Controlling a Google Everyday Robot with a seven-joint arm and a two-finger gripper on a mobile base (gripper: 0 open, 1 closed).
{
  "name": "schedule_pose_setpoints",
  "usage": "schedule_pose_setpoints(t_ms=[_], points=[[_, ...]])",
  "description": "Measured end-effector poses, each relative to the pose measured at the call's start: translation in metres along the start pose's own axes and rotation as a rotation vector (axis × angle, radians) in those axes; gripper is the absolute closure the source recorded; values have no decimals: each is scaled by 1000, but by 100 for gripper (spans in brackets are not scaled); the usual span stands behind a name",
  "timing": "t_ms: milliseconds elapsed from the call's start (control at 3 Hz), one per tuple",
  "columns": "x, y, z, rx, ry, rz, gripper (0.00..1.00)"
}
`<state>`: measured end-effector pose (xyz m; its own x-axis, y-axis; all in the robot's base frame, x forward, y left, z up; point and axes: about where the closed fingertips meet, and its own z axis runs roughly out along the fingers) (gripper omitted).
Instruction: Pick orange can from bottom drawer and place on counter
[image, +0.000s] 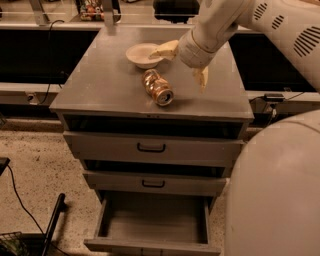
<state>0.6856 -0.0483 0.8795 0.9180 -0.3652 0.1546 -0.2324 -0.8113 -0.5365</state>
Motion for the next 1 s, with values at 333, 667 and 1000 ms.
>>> schedule_pose_setpoints(t_ms=[333, 667, 1000], points=[[1, -8, -10, -30, 11, -2, 6], [5, -21, -28, -30, 38, 0, 0], [10, -30, -52, 3, 89, 44, 0]])
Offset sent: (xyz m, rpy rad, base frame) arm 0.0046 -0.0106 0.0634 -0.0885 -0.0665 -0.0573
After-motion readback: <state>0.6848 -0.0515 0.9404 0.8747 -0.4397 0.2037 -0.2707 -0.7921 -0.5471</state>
